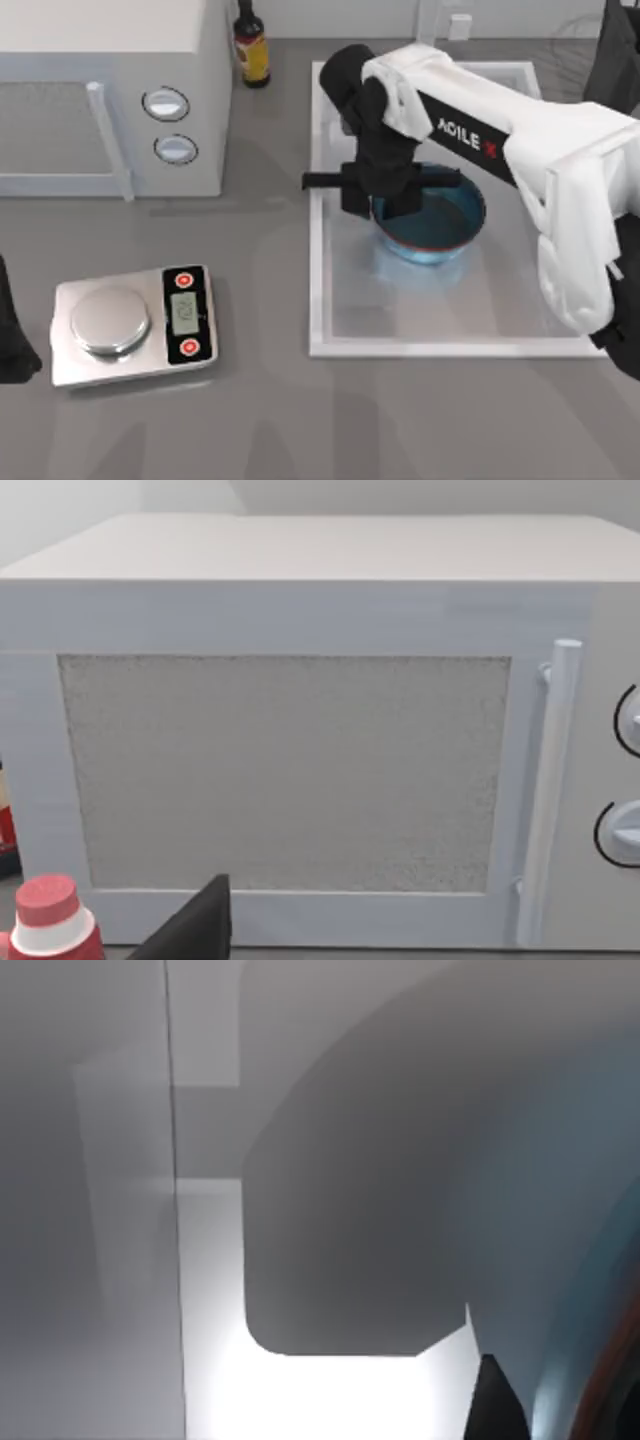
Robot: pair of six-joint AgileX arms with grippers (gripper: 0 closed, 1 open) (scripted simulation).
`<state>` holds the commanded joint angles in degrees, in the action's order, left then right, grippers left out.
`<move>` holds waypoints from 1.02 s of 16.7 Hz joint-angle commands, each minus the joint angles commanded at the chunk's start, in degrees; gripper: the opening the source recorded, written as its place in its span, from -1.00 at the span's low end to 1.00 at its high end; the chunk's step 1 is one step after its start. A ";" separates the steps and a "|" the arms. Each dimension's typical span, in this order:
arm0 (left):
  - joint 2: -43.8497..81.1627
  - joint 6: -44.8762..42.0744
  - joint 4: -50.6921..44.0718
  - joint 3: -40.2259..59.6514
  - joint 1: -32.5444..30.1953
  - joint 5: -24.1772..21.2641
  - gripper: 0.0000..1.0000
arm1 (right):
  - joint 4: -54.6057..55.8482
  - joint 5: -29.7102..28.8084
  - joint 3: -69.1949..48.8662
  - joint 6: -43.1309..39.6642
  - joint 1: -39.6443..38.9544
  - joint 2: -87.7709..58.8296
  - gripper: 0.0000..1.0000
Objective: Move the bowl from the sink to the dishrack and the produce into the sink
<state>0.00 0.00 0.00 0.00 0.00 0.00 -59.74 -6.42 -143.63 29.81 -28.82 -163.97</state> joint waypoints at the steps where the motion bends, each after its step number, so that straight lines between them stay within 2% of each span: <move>1: 0.00 0.00 0.00 0.00 0.00 0.00 1.00 | 0.00 0.00 0.00 0.00 0.00 0.00 -1.00; 10: 0.00 0.00 0.00 0.00 0.00 0.00 1.00 | -2.03 -0.29 2.70 1.89 -1.86 4.16 -1.00; 17: 0.00 0.00 0.00 0.00 0.00 0.00 1.00 | -14.86 -1.60 17.77 12.98 -13.21 30.92 -1.00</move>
<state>0.00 0.00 0.00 0.00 0.00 0.00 -74.60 -8.02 -125.86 42.79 -42.03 -133.05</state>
